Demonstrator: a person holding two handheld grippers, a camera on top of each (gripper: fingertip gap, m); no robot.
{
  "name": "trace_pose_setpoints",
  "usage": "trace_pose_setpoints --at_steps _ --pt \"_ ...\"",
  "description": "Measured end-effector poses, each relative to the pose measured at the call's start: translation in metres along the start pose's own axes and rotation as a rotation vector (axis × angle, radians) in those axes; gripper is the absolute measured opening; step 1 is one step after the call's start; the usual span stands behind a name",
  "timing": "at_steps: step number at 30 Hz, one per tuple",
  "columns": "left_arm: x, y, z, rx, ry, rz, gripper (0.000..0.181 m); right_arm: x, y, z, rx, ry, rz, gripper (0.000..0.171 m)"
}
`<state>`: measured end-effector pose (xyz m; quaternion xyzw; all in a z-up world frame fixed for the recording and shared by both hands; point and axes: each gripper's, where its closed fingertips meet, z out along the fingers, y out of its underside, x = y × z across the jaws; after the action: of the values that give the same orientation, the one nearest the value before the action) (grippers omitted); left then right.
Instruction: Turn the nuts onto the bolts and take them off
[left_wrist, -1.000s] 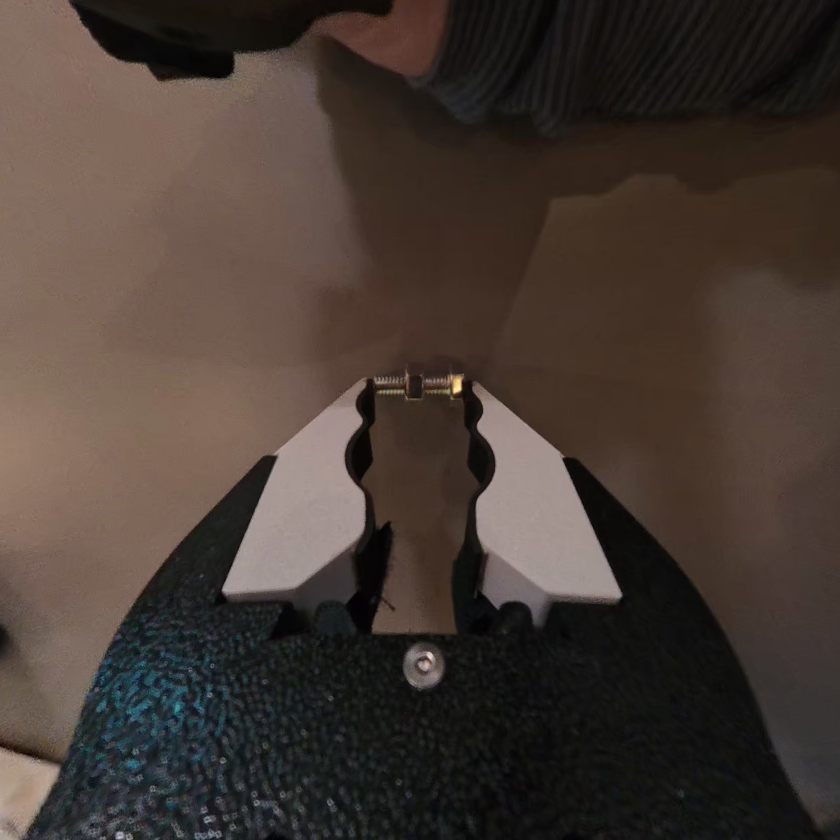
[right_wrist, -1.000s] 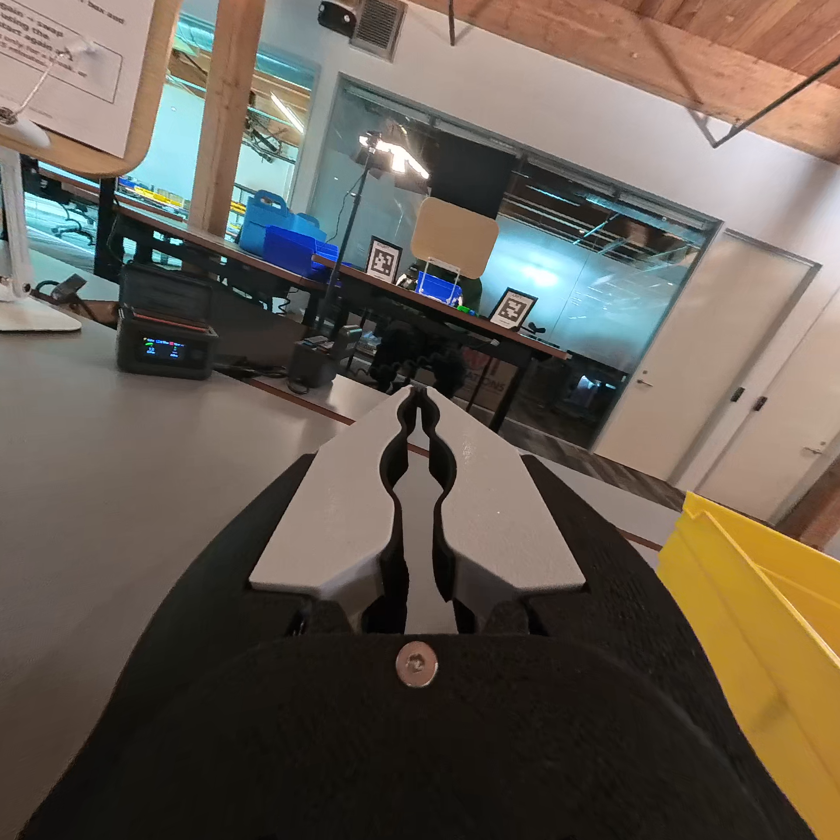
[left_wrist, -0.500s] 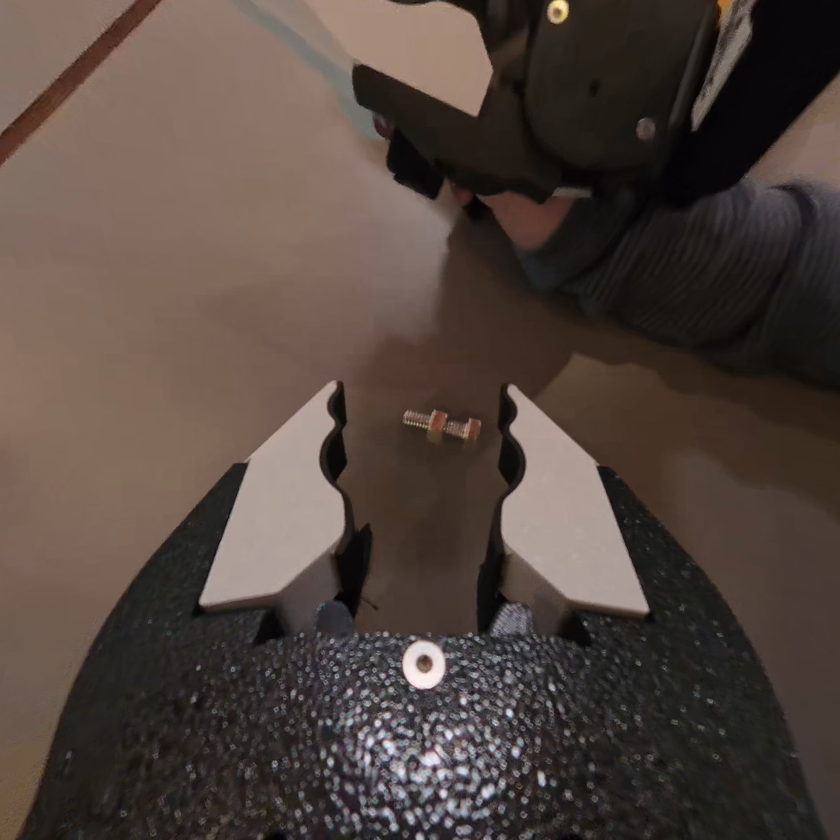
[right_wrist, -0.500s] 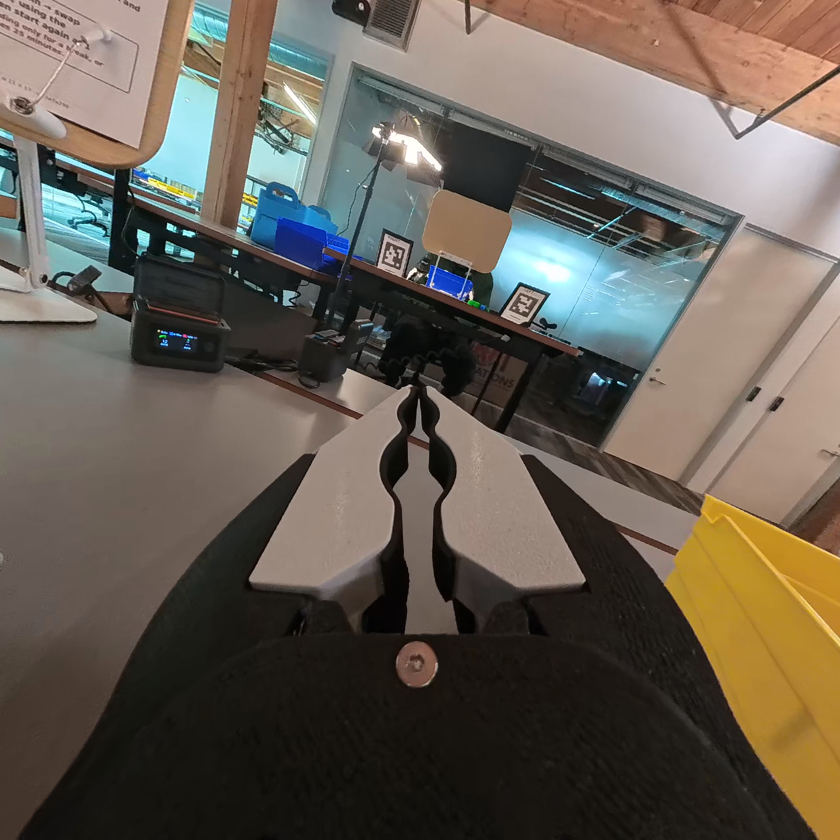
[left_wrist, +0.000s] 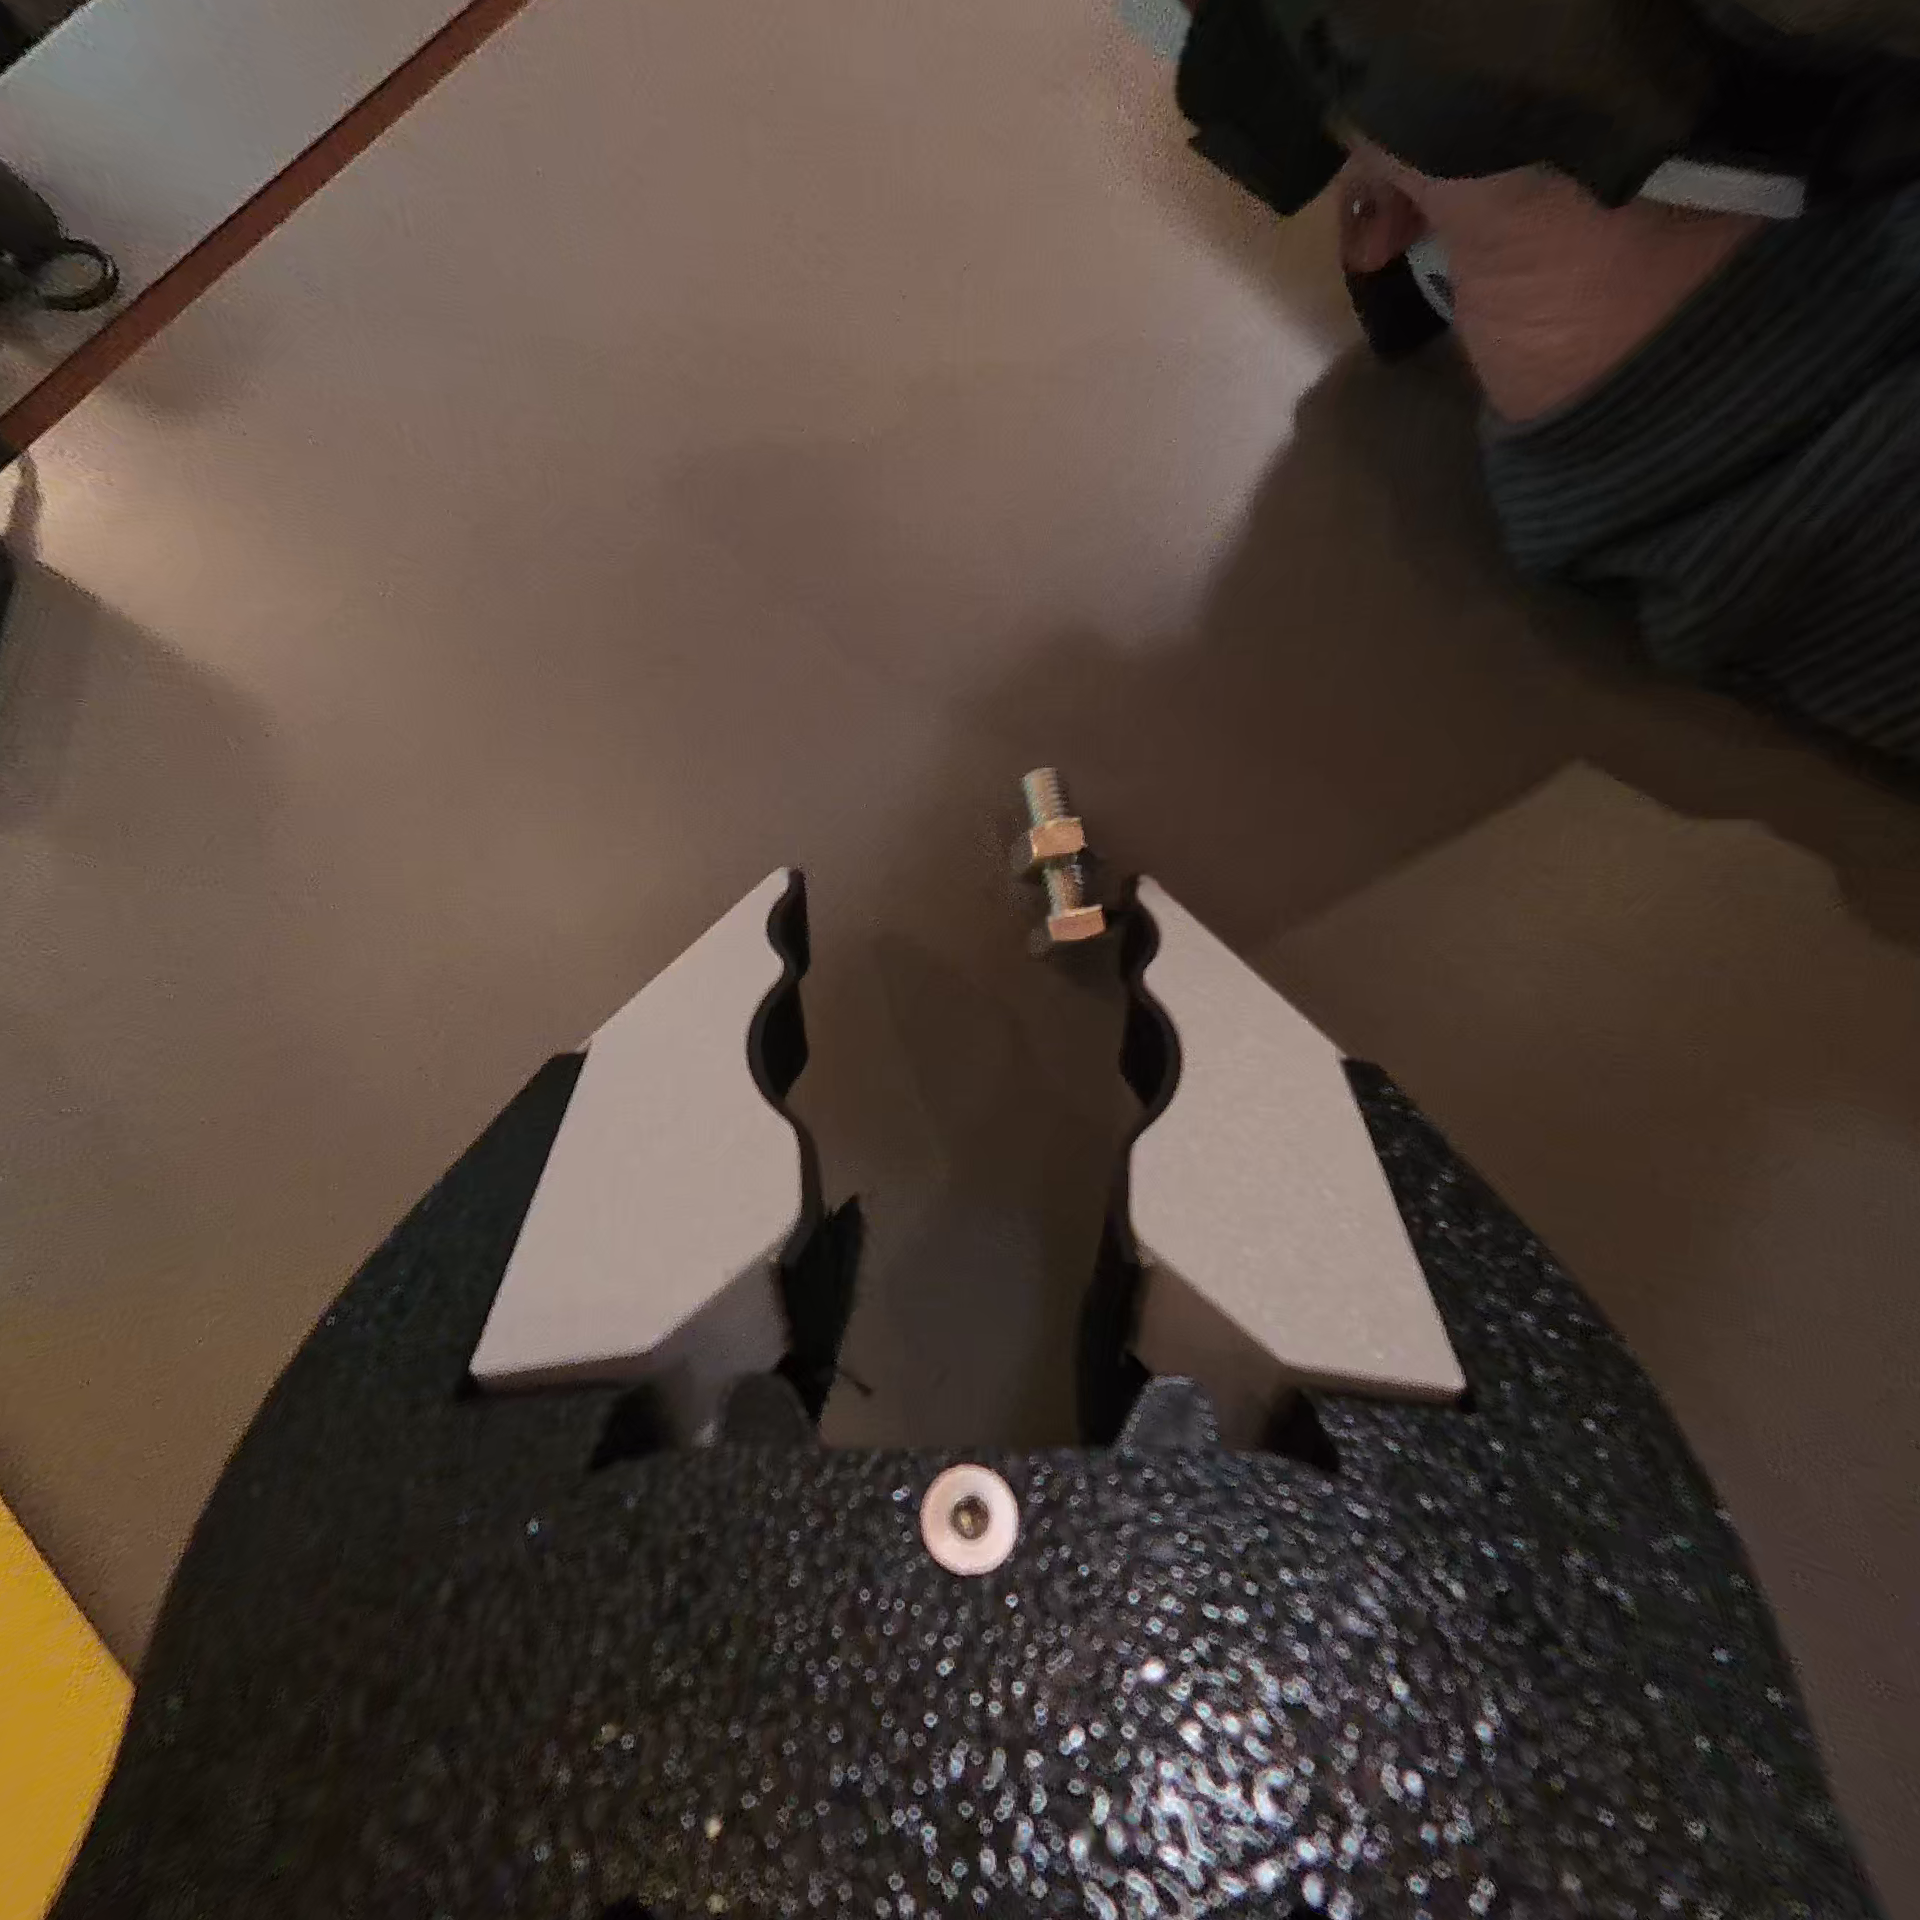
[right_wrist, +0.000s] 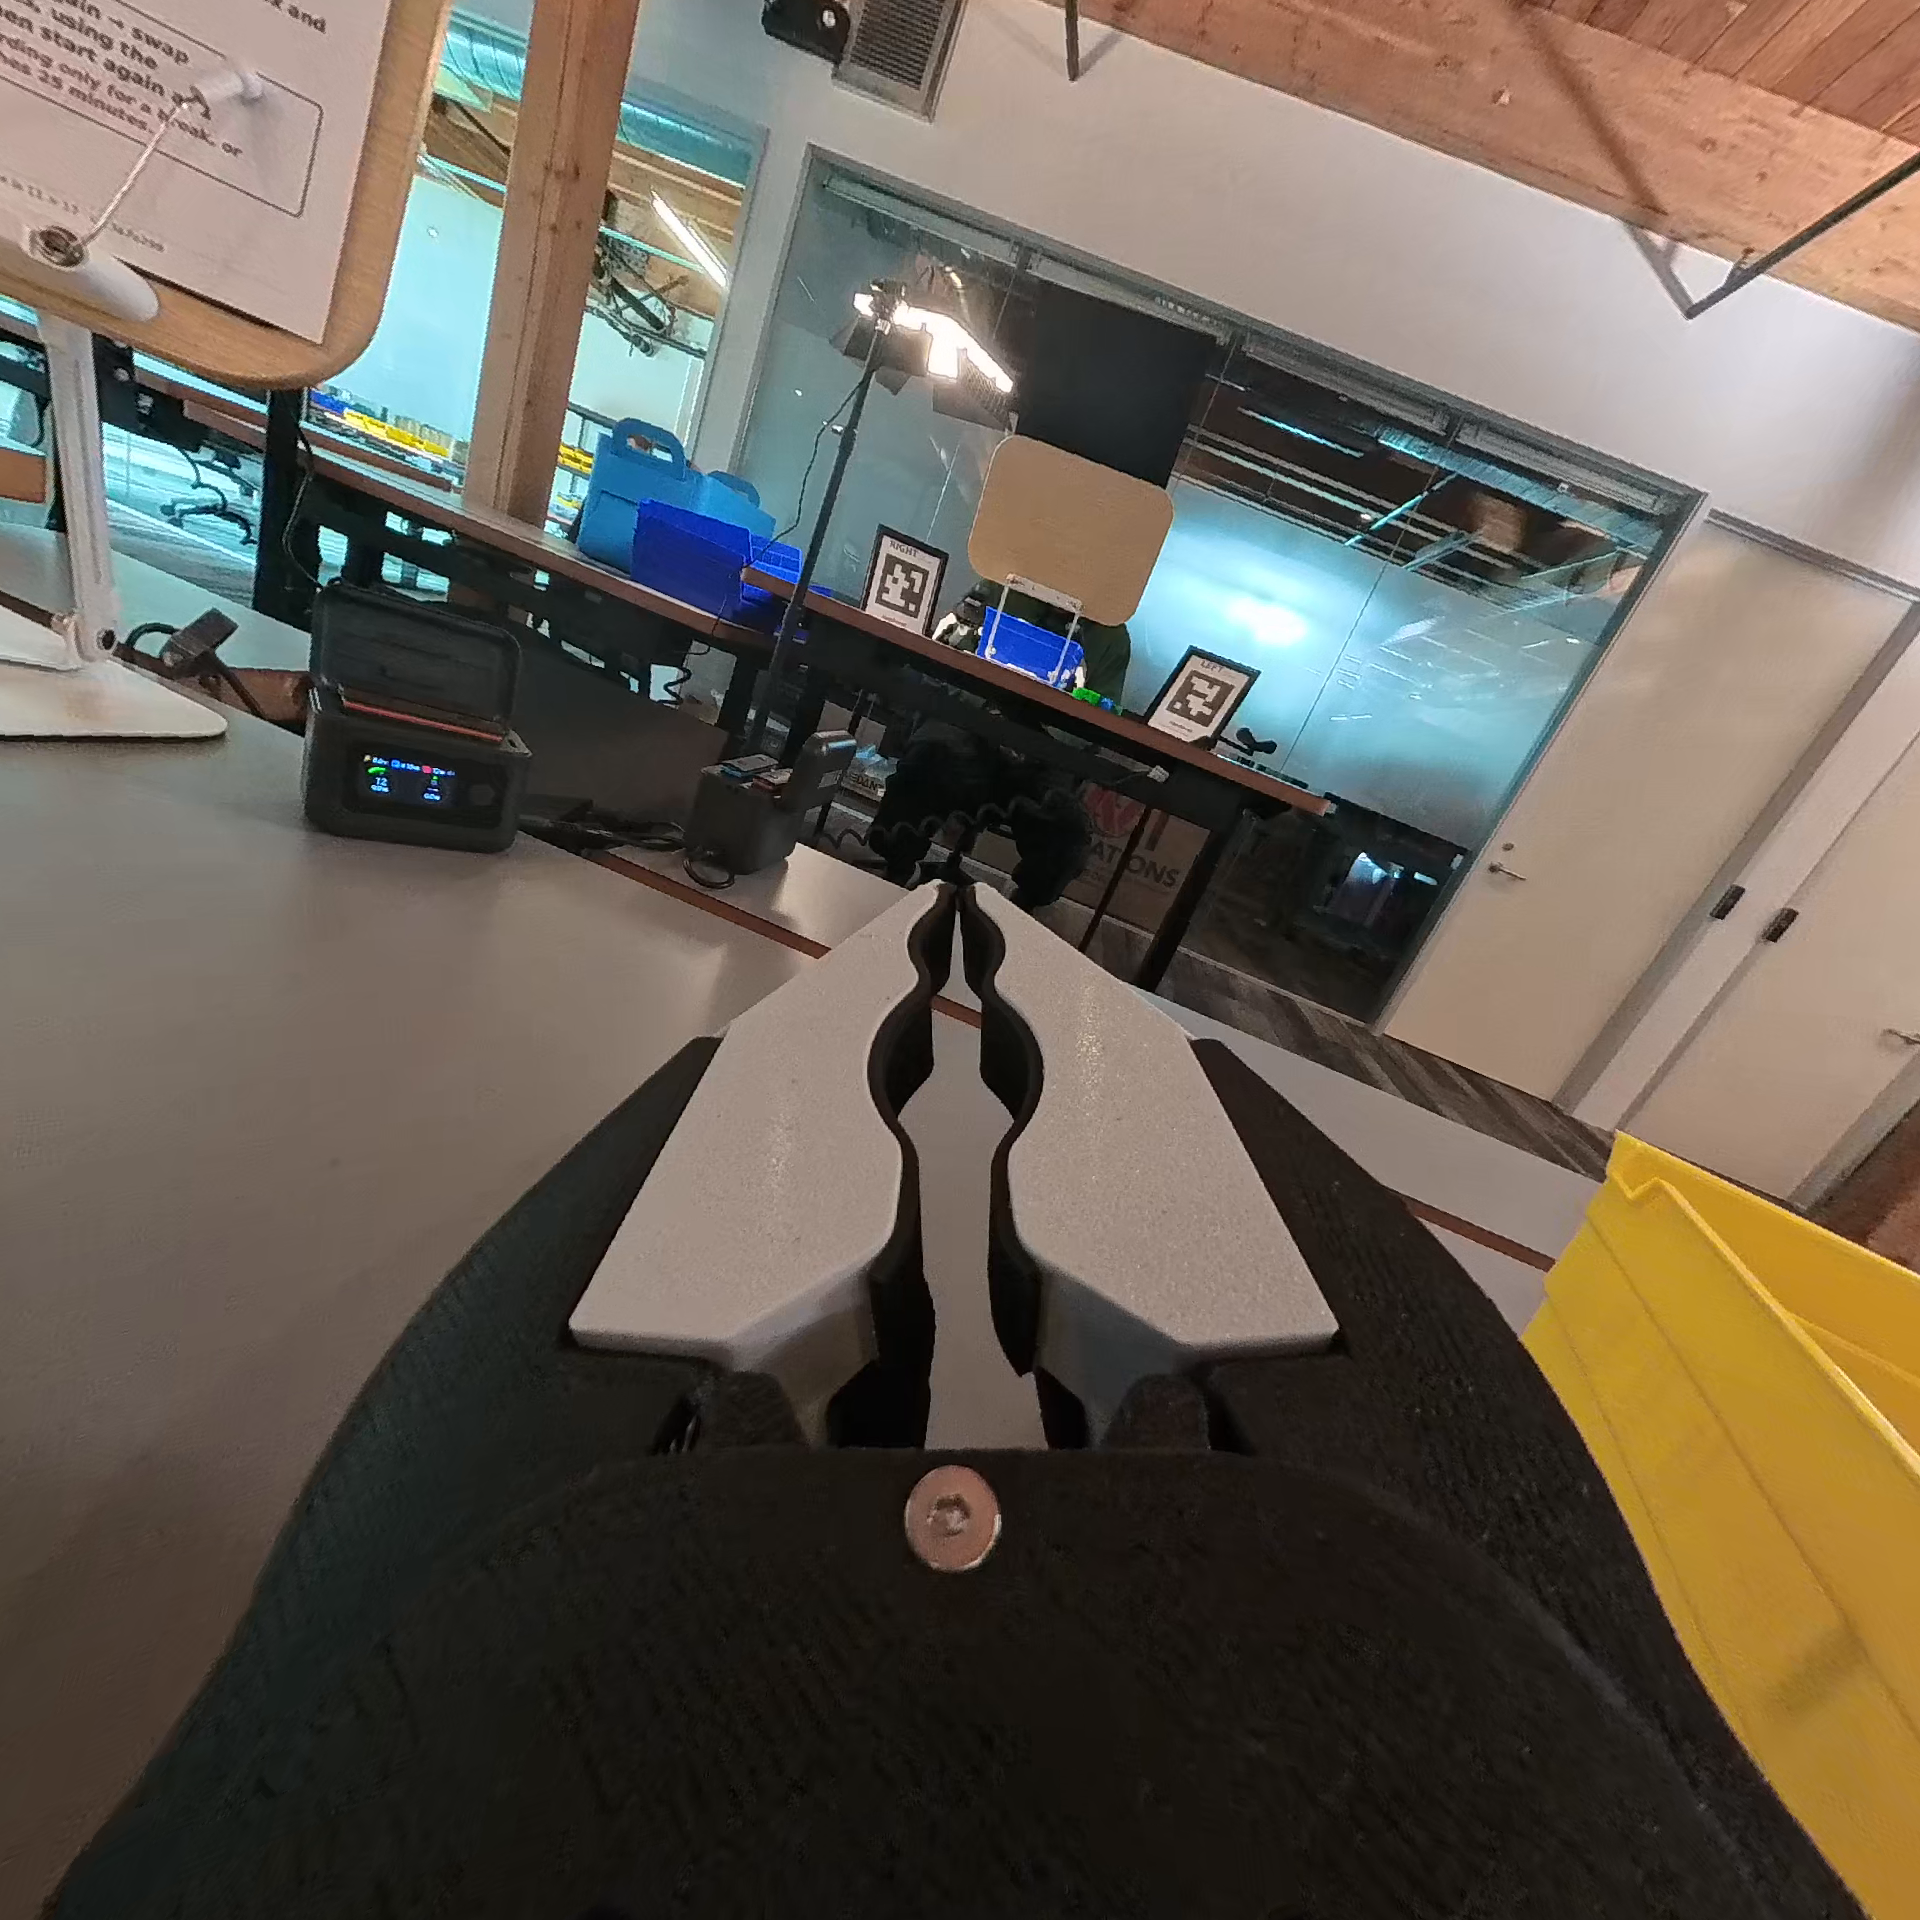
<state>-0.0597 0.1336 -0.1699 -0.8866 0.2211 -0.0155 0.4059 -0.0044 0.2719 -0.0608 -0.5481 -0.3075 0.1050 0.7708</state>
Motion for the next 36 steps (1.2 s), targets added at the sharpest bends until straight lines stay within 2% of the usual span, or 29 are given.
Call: trace_pose_setpoints --at_steps 5,13,15,17,21,24,26,28,31,33,36 --pt "0.014 0.007 -0.004 0.016 0.158 -0.039 0.053 -0.002 0.0 0.0 0.001 -0.008 -0.005 0.0" --pt "0.026 0.008 0.003 0.008 0.234 -0.004 0.031 -0.003 0.0 0.0 0.001 -0.011 -0.008 0.0" --pt "0.026 0.008 0.003 -0.002 0.247 0.005 0.018 -0.003 0.0 0.0 0.001 -0.013 -0.009 0.0" --pt "0.026 0.008 0.003 -0.022 0.269 0.013 0.018 -0.003 -0.001 0.0 0.002 -0.016 -0.008 0.0" --pt "0.004 -0.004 0.012 0.049 0.167 0.063 0.018 -0.004 -0.001 0.0 0.005 -0.023 -0.004 0.0" --pt "-0.02 -0.033 0.011 0.24 0.013 0.124 0.017 -0.007 -0.003 0.0 0.021 -0.051 0.026 0.003" --pt "-0.039 -0.05 0.004 0.371 -0.133 0.225 0.017 -0.016 -0.007 -0.001 0.04 -0.119 0.061 0.008" --pt "-0.043 -0.055 0.0 0.455 -0.191 0.345 0.017 -0.032 -0.014 -0.005 0.074 -0.249 0.12 0.01" --pt "-0.03 -0.061 -0.011 0.57 -0.116 0.428 0.017 -0.061 -0.024 -0.021 0.052 -0.541 0.353 0.013" --pt "-0.023 -0.062 -0.017 0.618 -0.056 0.438 0.017 -0.073 -0.015 -0.029 -0.088 -0.692 0.545 0.029" --pt "-0.014 -0.062 -0.022 0.653 -0.001 0.471 0.017 -0.084 -0.015 -0.049 -0.247 -0.948 0.874 0.039"
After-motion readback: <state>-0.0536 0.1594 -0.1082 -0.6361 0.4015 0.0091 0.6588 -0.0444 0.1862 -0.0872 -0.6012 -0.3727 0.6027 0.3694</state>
